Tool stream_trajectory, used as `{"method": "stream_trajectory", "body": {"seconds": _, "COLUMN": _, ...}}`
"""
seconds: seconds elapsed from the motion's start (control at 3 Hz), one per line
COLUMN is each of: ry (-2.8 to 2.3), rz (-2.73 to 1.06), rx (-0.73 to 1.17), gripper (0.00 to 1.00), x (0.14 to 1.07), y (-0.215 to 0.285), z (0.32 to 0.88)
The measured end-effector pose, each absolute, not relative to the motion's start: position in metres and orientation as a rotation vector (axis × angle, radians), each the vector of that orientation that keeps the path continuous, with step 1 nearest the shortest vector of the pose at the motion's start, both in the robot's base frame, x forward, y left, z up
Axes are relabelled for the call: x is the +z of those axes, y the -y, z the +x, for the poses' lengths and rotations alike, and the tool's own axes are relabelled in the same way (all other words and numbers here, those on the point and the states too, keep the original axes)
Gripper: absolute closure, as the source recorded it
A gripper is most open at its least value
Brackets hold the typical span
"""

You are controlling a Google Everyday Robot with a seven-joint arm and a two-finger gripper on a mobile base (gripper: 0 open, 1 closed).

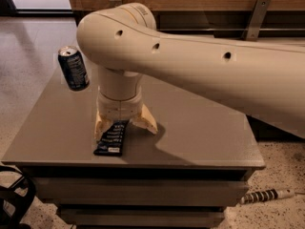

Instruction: Move rxbar blueberry near brown chip bag

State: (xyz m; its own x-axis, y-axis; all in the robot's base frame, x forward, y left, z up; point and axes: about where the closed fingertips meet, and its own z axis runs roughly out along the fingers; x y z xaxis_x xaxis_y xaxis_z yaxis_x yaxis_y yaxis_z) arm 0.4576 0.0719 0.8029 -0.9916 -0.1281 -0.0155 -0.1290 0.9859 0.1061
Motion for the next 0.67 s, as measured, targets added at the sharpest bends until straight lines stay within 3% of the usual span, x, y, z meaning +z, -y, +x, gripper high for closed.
{"method": "stream_trajectory", "body": {"seconds": 0.33, "ry": -3.122, "rz": -0.202, "rx": 0.168, "gripper": 0.88, "x": 0.8116, "y": -0.0719, "z": 0.4577}}
{"method": "stream_trajectory", "body": {"seconds": 0.67, "ry": -3.122, "rz": -0.202, "rx": 0.167, "gripper": 1.0, "x": 0.8181, "y": -0.0718, "z": 0.4577}}
